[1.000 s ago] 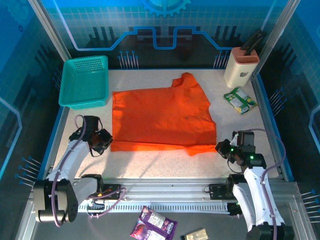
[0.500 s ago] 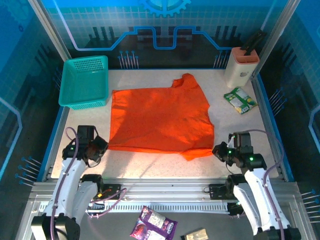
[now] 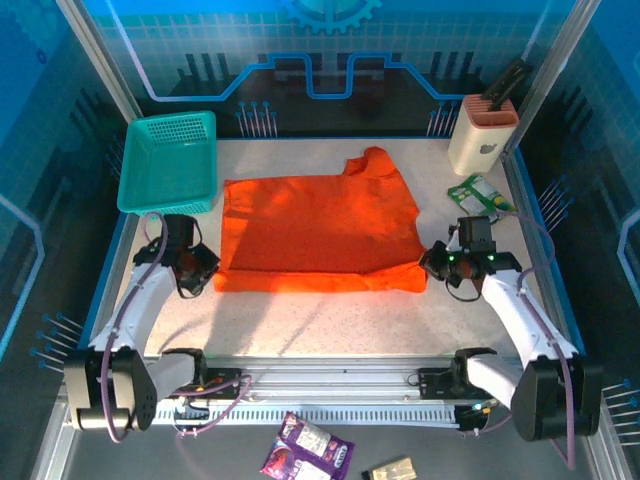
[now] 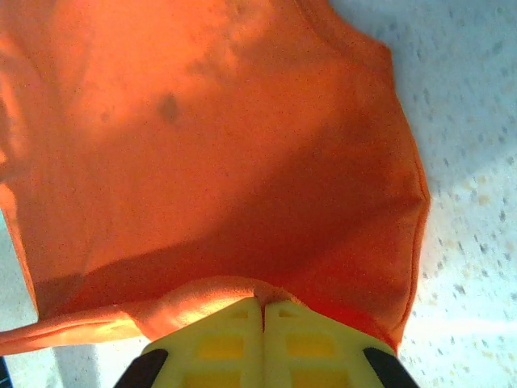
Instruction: Fold the inside-out t-shirt
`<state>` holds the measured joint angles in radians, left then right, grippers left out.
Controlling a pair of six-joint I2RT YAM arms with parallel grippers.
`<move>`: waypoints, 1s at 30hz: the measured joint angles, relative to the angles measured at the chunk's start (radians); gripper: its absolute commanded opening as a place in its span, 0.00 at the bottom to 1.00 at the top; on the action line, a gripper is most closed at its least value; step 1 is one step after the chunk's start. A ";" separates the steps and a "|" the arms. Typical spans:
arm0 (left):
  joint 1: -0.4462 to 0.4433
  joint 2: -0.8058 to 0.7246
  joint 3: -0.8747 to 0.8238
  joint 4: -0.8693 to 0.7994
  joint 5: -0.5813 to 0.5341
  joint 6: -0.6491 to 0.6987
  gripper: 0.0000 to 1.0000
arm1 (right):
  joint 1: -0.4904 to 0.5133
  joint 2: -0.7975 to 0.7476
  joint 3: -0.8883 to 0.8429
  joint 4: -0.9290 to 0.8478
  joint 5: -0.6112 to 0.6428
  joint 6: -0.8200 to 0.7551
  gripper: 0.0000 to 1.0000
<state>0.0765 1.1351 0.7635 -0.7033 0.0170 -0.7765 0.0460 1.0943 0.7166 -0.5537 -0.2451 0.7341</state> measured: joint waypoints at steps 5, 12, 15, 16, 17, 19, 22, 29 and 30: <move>0.027 0.114 0.085 0.011 -0.010 0.063 0.00 | 0.000 0.136 0.082 0.058 0.003 -0.019 0.00; 0.058 0.268 0.179 0.040 -0.002 0.127 0.00 | -0.001 0.299 0.190 0.108 0.006 -0.048 0.00; 0.059 0.331 0.212 0.056 0.010 0.148 0.00 | -0.001 0.351 0.222 0.128 0.009 -0.060 0.00; 0.060 0.354 0.225 0.060 0.016 0.152 0.00 | -0.001 0.368 0.230 0.132 0.010 -0.064 0.00; 0.060 0.371 0.236 0.061 0.020 0.156 0.00 | -0.001 0.382 0.235 0.135 0.011 -0.067 0.00; 0.060 0.409 0.261 0.068 0.033 0.167 0.00 | -0.001 0.409 0.241 0.138 0.019 -0.074 0.00; 0.059 0.460 0.296 0.080 0.057 0.185 0.04 | -0.001 0.430 0.241 0.138 0.031 -0.081 0.00; 0.060 0.548 0.344 0.080 0.065 0.207 0.39 | -0.001 0.437 0.244 0.141 0.059 -0.089 0.32; 0.060 0.548 0.345 0.077 0.063 0.209 0.41 | -0.001 0.437 0.249 0.135 0.065 -0.091 0.35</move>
<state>0.1368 1.6829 1.1084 -0.6262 0.0795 -0.5674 0.0448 1.5314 0.9653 -0.4191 -0.1802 0.6434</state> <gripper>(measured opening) 0.368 0.289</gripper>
